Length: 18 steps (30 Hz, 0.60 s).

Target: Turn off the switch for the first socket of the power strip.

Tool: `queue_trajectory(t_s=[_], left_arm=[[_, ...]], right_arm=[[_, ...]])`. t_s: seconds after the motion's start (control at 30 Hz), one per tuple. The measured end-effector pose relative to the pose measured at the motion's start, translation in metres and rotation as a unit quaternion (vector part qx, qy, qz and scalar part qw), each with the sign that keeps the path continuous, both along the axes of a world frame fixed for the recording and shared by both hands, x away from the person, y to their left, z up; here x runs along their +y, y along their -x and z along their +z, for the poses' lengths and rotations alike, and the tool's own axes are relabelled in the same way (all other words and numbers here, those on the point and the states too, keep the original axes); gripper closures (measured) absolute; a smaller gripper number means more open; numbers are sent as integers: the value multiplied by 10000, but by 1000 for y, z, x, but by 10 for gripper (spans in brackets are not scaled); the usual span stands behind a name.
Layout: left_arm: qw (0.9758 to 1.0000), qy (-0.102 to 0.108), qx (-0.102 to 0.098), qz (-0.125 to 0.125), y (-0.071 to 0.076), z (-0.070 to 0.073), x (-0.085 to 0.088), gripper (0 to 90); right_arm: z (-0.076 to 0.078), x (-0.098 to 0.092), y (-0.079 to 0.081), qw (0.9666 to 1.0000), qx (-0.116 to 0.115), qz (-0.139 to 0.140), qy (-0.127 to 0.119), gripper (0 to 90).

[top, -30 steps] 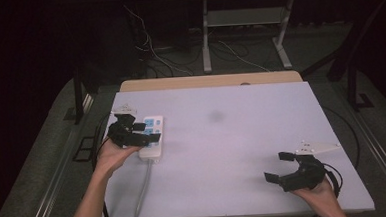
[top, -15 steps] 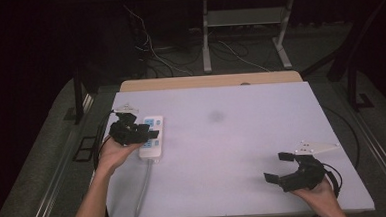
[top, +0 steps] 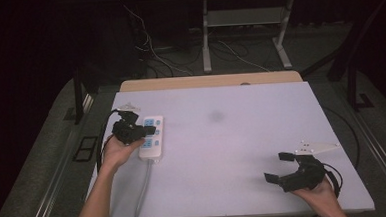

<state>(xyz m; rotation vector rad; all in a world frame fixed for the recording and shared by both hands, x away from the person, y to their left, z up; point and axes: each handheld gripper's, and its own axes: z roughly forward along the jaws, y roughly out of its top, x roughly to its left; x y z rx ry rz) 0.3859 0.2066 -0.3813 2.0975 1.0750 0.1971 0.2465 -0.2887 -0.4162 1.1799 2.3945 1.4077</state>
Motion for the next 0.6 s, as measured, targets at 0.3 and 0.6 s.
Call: queue_trajectory(t_s=[0.3,0.6], left_arm=[[9999,-94,101,0,-4,-6,-1,894],[9995,-214,211,-94,-7,-11,-4,895]], right_arm=[[0,0,0,10000,3,-2,6,7],[0,-1,0,10000,3,-1,10,7]])
